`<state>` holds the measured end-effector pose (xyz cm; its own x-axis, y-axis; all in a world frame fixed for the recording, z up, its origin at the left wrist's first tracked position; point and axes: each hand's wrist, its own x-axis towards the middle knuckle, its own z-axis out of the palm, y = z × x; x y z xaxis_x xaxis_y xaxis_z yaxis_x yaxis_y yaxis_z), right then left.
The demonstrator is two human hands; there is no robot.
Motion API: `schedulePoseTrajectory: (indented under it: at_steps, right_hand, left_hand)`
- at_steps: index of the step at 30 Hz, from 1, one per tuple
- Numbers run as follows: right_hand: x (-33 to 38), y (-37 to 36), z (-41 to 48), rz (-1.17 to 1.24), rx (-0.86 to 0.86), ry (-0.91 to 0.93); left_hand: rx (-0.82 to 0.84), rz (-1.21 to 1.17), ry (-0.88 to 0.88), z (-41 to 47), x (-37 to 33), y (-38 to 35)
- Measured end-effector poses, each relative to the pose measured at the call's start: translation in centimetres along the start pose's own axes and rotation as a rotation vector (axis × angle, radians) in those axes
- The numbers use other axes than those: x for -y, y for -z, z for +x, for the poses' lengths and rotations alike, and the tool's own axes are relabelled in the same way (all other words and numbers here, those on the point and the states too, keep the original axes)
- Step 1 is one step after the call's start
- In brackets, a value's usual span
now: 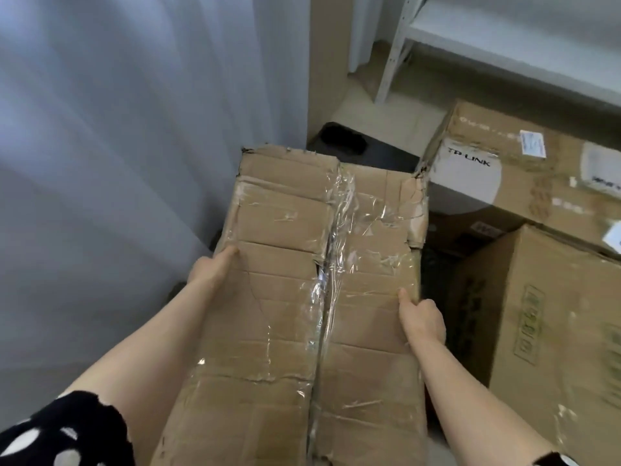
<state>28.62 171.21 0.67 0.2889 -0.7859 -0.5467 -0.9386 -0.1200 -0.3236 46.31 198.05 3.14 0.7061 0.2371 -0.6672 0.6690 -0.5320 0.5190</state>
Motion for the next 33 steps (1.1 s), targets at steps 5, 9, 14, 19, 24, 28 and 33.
schedulePoseTrajectory:
  at_steps: [5, 9, 14, 19, 24, 28, 33]
  right_hand:
    - [-3.4, -2.7, 3.3, 0.119, 0.014, -0.108]
    - [-4.8, -3.8, 5.9, 0.147, 0.027, -0.152]
    - [-5.8, -5.4, 9.4, 0.176, 0.045, -0.197]
    - [-6.1, -7.2, 12.1, 0.201, 0.043, -0.222]
    - [-5.9, -8.0, 13.4, 0.252, -0.032, -0.159]
    - [-6.3, -8.1, 12.1, 0.299, 0.026, -0.099]
    - [-8.0, -8.5, 9.7, 0.231, 0.181, -0.232]
  left_hand:
    - [0.089, 0.054, -0.012, 3.7, 0.2, -5.8]
    - [0.130, 0.081, -0.034, 6.5, 0.5, -9.8]
    - [0.157, 0.094, -0.029, 9.3, 0.4, -13.8]
    - [0.156, 0.083, -0.039, 12.0, 0.5, -16.5]
    - [0.135, 0.052, -0.059, 13.5, 0.4, -18.0]
    - [0.134, 0.137, -0.140, 13.1, 1.9, -17.1]
    - [0.146, 0.194, 0.049, 10.7, 6.1, -14.4]
